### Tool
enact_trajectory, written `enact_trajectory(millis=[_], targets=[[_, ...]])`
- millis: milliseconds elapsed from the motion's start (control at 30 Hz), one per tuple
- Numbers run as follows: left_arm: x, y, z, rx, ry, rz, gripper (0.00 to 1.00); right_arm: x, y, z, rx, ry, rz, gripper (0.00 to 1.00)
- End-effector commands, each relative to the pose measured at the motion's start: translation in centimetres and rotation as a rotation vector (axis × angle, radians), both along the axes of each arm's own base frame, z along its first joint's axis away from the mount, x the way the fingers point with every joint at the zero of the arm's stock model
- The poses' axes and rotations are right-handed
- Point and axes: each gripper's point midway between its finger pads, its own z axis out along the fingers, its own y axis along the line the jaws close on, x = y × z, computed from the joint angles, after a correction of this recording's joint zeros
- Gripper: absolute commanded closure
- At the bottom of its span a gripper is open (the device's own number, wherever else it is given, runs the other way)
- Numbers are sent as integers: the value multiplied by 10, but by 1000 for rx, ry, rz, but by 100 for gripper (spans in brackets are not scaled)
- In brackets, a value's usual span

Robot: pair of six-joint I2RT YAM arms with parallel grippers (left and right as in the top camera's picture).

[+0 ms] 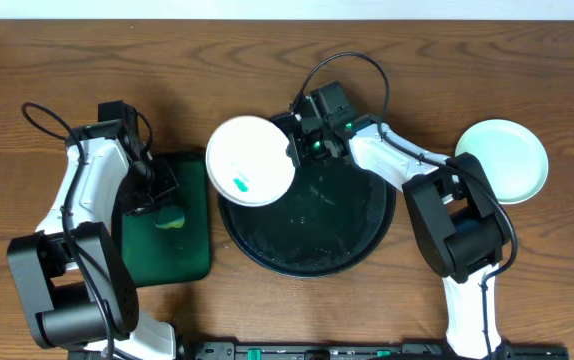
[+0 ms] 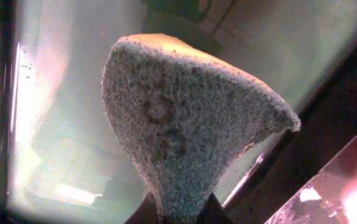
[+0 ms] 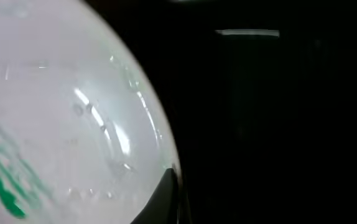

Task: Clean dirty plates on tray and stack at the side
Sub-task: 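Grip the rim of the green-stained white plate and drag it to tray center, then tilt the white plate up by its rim with the right gripper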

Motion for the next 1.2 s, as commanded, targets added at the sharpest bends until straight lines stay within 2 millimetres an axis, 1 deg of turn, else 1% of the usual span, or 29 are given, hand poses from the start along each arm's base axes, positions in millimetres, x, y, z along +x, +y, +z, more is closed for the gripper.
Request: enact_trajectory(millis=[0,67,133,233,333,400,500,567,633,667,767,900,967,1033,1167], targets=[[-4,1,-2,2,12,-8,92,-6,-12,-16,-73,37,-31,99],[-4,1,-2,2,12,-8,92,-13,-17,-19,-100,68,-34,99],[-4,1,-2,2,12,-8,93,-20,-25,-17,-138,95,-41,99],[-4,1,-2,2,12,-8,93,-26,-41,-5,-212,93,-58,99],[-3,1,-2,3,10,-10,93,-29,-57,24,-278,48,-74,99],[-2,1,-2,6,0,-42,93,-35,-66,50,-300,18,-62,99],[-3,5,-8,26,0,-46,93,-53,-77,85,-311,10,-57,99],[-5,4,-16,26,3,-45,93,-67,-84,101,-319,24,-53,99],[-9,3,-25,23,16,-46,93,-81,-91,111,-333,47,-48,99],[-11,3,-29,21,24,-46,93,-89,-94,114,-344,65,-42,99],[-15,2,-40,15,46,-45,93,-109,-100,113,-383,125,-17,99],[-16,-1,-48,-7,65,-46,93,-125,-97,110,-409,158,18,99],[-16,-1,-52,-9,75,-50,93,-130,-93,110,-414,163,28,99],[-19,-2,-56,-13,91,-54,93,-131,-92,107,-420,177,-2,99],[-25,-3,-68,-26,138,-80,93,-131,-93,90,-420,194,-34,99]])
